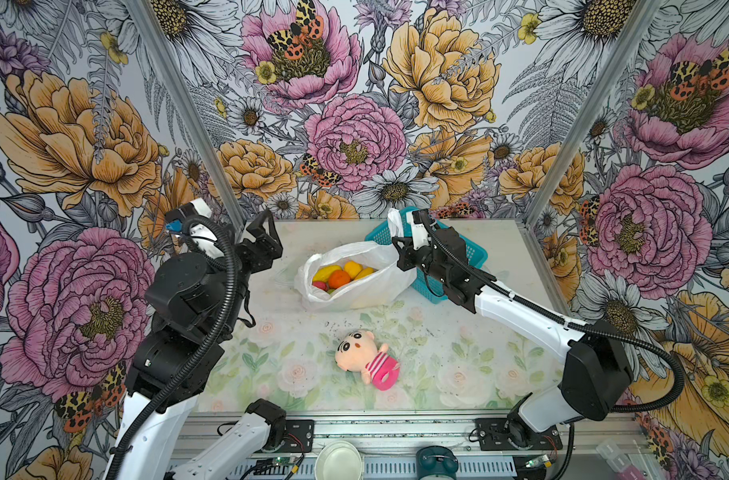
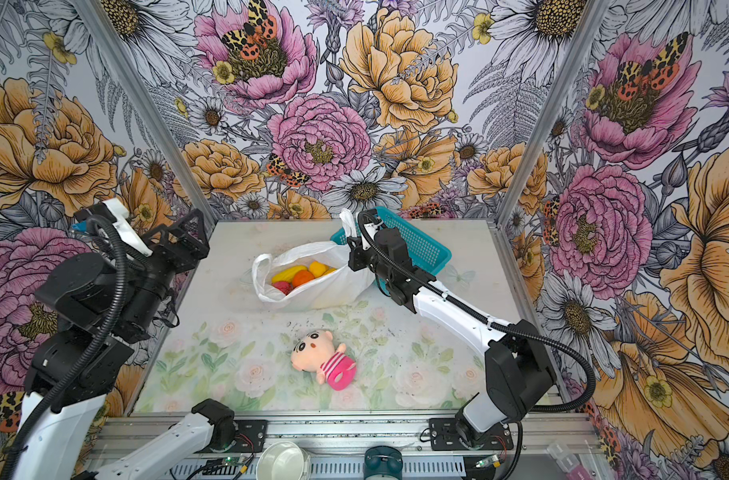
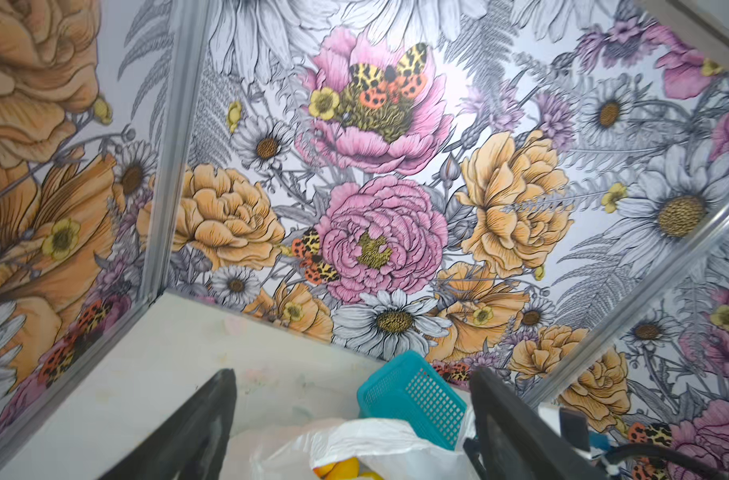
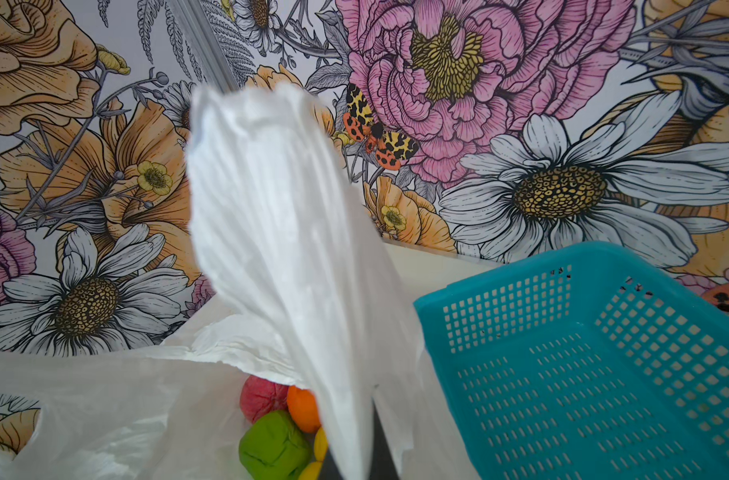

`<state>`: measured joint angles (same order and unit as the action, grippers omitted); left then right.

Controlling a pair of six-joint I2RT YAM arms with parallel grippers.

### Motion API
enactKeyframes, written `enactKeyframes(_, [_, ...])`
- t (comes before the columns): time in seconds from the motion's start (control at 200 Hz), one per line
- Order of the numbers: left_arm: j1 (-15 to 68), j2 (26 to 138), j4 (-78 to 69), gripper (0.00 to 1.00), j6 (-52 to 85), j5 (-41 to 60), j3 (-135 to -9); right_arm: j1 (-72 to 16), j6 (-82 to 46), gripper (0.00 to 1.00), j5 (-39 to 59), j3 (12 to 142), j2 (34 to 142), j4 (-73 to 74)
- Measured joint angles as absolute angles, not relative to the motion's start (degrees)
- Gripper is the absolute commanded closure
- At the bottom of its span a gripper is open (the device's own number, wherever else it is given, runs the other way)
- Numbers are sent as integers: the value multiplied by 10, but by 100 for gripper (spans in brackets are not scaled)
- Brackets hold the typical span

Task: Untie the knot of the plastic bag and take out the fruit

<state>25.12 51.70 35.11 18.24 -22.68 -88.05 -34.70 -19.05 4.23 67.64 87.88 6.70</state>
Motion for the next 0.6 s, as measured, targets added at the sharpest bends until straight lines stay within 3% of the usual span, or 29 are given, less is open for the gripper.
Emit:
enactKeyframes(0.125, [270, 624, 310, 2, 122, -173, -934, -347, -191, 100, 44, 676, 879, 67])
enactKeyframes(0.39, [274, 856, 311, 4, -5, -93, -929, -347, -193, 100, 41, 665, 878, 79])
enactKeyframes(0.6, [271, 916, 329, 5, -82, -91, -905, -347, -193, 100, 35, 658, 877, 87])
